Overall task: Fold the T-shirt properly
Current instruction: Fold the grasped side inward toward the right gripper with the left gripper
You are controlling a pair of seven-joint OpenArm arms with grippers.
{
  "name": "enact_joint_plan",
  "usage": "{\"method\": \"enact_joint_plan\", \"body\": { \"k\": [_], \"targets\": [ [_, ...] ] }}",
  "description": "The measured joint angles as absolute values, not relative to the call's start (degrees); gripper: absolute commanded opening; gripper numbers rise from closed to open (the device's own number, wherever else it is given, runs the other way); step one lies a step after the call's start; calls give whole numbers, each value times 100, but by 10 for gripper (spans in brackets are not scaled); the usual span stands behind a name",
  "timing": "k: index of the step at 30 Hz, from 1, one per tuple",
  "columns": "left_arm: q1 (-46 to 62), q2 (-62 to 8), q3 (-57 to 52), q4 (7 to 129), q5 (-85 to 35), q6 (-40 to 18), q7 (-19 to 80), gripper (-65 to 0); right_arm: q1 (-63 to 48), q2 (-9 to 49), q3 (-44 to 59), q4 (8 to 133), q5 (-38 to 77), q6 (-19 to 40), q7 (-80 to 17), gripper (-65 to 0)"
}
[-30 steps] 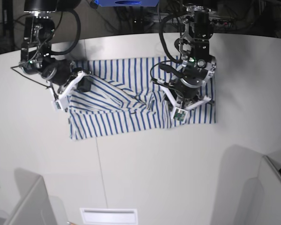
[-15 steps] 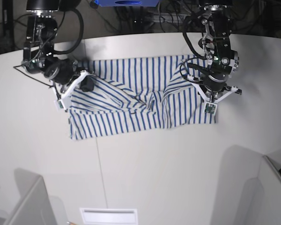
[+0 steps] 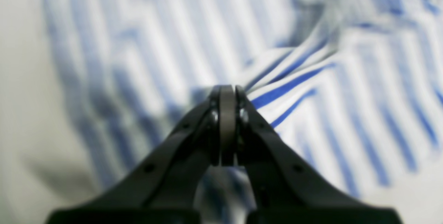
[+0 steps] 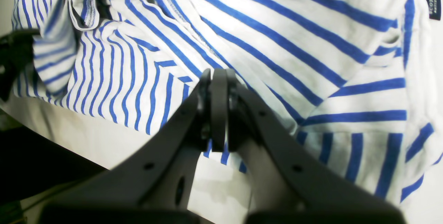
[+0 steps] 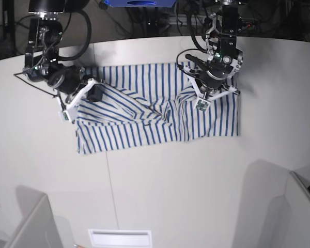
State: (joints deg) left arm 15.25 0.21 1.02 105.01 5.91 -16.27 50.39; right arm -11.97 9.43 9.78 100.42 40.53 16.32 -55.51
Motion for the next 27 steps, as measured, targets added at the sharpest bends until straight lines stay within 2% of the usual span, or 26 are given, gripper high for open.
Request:
{"method": "enact_joint_plan", "body": {
  "k": [17, 22, 27],
  "targets": [
    [1791, 349, 1778, 10842, 537, -1647, 5037, -650, -1013, 943, 980, 10036, 4040, 1632, -5553, -650],
    [1887, 316, 1651, 11013, 569, -1625, 5039, -650, -978, 921, 1083, 10036, 4058, 1632, -5572, -650],
    [2143, 307, 558, 11306, 587, -1627, 5041, -650, -939, 963, 1643, 10038, 4025, 1629, -5575, -650]
  ]
}}
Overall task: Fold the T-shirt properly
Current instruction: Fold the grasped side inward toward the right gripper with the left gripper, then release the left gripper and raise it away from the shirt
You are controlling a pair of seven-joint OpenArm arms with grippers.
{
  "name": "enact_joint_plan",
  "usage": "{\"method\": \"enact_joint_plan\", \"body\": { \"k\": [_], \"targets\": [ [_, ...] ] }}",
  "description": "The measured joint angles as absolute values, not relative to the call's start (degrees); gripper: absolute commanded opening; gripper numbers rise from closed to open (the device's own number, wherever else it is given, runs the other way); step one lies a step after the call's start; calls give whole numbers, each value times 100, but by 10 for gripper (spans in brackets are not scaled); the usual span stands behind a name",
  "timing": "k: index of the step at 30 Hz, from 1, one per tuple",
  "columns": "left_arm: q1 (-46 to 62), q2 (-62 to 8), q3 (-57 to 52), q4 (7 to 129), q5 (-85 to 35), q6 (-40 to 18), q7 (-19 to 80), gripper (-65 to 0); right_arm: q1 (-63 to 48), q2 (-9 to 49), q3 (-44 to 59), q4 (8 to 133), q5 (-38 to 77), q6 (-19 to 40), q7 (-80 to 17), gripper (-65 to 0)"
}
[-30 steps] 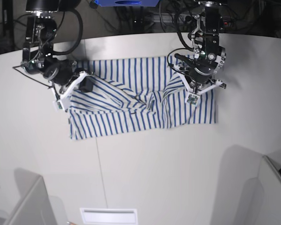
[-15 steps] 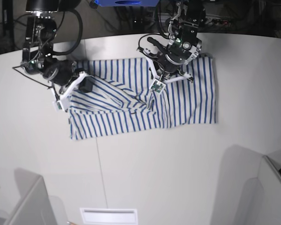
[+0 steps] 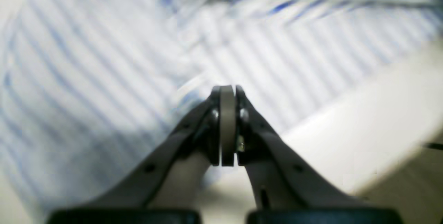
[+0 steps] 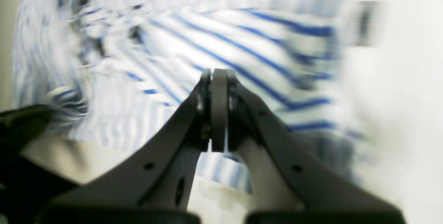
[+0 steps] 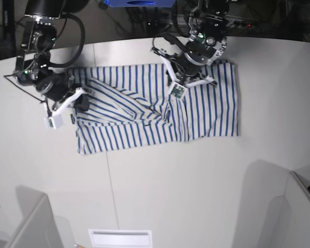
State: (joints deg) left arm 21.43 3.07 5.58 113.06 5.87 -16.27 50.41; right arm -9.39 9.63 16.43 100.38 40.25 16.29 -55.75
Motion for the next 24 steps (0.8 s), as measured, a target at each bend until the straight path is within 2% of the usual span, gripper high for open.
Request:
{"method": "enact_joint_plan", "body": {
  "k": [5, 6, 8, 9, 11, 12, 13, 16, 24],
  "targets": [
    [2130, 303, -200, 11325, 548, -1610, 5006, -650, -725, 947, 1892, 10036, 4073, 1632, -5666, -650],
    [2145, 353, -447, 11325, 440, -1662, 4995, -650, -639, 963, 1909, 10036, 4064, 1632, -5804, -615],
    [2165, 384, -1138, 11323, 434, -1697, 4984, -650, -412, 1059, 1914, 10014, 4032, 1634, -6274, -369],
    [2147, 364, -1509, 11323, 434, -1636, 4998, -650, -290, 1079, 1914, 10007, 4040, 1629, -6394, -272],
    [2093, 307, -2202, 11319, 161, -1581, 4989, -650, -60, 1090, 1916, 10009, 4073, 1634, -6591, -105],
    [2078, 228, -2512, 11319, -102, -1577, 4995, -650, 40, 1081, 1911, 10005, 4097, 1638, -6604, -57],
    [2075, 134, -2777, 11316, -429, -1614, 5019, -650, 130, 1081, 1911, 9950, 4117, 1745, -6615, -45],
    [2027, -239, -3459, 11222, -1138, -1656, 4987, -650, 467, 1219, 1914, 9242, 4152, 2209, -6606, -75],
    [2010, -836, -4910, 10619, -1505, -1651, 5030, -650, 1090, 1614, 1914, 7046, 4032, 2449, -6589, -86]
  ]
}}
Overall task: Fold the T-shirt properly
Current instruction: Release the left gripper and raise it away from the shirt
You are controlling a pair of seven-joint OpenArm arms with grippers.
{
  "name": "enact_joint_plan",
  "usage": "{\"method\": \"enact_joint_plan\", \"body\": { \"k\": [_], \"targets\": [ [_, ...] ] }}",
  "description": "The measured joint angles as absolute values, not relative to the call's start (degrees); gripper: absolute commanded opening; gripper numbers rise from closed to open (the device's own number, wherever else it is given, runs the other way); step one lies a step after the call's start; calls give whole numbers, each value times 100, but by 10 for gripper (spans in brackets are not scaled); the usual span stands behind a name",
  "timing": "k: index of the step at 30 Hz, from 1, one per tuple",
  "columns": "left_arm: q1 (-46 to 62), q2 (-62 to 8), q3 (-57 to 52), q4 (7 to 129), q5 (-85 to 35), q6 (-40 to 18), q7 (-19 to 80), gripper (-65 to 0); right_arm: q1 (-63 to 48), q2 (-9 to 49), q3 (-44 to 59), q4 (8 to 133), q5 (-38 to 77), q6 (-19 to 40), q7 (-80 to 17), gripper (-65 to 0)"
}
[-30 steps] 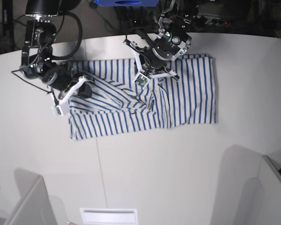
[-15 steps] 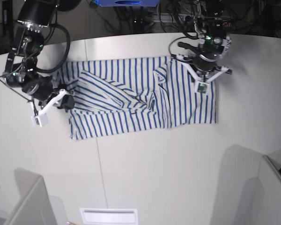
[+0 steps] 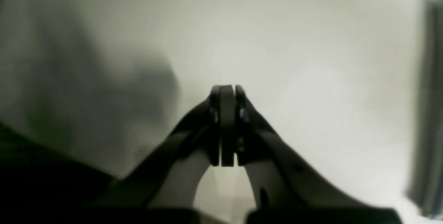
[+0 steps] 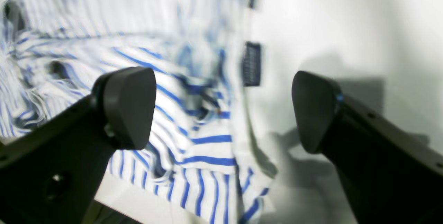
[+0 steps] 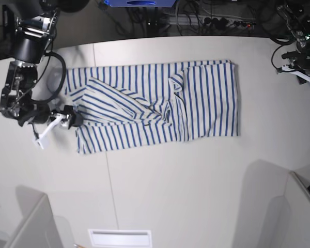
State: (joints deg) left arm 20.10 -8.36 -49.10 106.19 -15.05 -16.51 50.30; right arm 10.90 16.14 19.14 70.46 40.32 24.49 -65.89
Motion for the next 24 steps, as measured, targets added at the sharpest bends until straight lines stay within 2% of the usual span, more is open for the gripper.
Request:
{"method": "enact_joint_plan", "body": {
  "k": [3, 6, 10, 14, 21, 24],
  "targets": [
    [1962, -1017, -5127, 10296, -1509, -2143, 4974, -650, 1197, 1688, 1914, 6676, 4075, 2860, -6569, -92],
    [1785, -1015, -5155, 9876, -1483, -2403, 5011, -650, 1194, 1678, 1920, 6484, 4169, 2971, -6523, -92],
    [1664, -972, -5078, 9675, -1509, -2403, 4805, -650, 1039, 1468, 1977, 6545, 4346, 3350, -6624, -92],
    [1658, -993, -4718, 9673, -1439, -2344, 4121, -650, 1037, 1094, 1968, 6565, 4493, 3365, -6783, -92],
    [1553, -884, -4123, 9371, -1439, -2377, 4130, -650, 1020, 906, 1935, 6556, 4545, 3363, -6737, -95],
    [1472, -923, -3815, 9279, -1426, -2349, 4073, -650, 958, 880, 1927, 6554, 4593, 3190, -6573, -156]
  ]
}}
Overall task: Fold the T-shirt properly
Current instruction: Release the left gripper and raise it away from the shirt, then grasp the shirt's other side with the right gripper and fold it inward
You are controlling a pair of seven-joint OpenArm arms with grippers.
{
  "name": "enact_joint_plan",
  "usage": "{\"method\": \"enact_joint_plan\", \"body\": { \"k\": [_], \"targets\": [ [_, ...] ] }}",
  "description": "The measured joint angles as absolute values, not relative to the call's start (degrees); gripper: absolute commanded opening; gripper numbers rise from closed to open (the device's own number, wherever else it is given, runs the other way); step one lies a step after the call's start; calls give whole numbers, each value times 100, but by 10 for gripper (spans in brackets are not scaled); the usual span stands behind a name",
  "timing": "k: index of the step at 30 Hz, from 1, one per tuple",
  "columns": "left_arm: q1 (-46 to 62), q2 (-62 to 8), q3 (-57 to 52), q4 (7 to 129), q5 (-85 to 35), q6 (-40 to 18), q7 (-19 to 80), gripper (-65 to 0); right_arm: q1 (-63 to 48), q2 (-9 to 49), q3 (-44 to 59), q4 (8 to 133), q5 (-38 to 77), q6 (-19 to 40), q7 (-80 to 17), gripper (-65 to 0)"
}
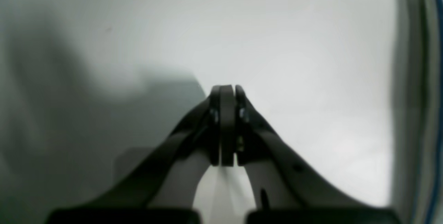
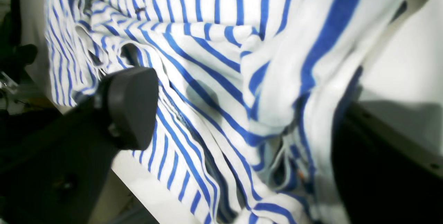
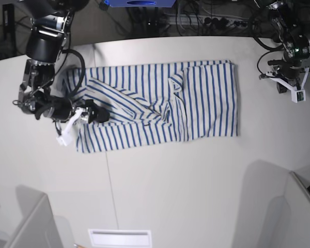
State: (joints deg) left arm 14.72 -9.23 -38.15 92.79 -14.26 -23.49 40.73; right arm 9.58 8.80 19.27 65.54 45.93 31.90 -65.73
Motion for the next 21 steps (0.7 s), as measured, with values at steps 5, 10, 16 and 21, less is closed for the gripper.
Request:
{"method": "enact_joint_plan", "body": {
  "k": [5, 10, 16, 21],
  "targets": [
    [1315, -878, -3308, 8932, -1468, -2403, 3795, -650, 941, 961, 1896, 6519, 4563, 3041, -6563, -269],
    [1251, -923, -2923, 8739, -1470, -2362, 3640, -650, 937, 1072, 1837, 6479, 4484, 2980, -6637, -419],
    [967, -926, -2224, 8512, -1597, -2156, 3481, -650, 1304, 1299, 1459, 5933, 4442, 2941, -6729, -650],
    [797, -972, -1704, 8399, -1573, -1671, 3382, -650, 1468, 1326, 1284, 5837, 4372, 2945, -6672, -650]
  ]
}}
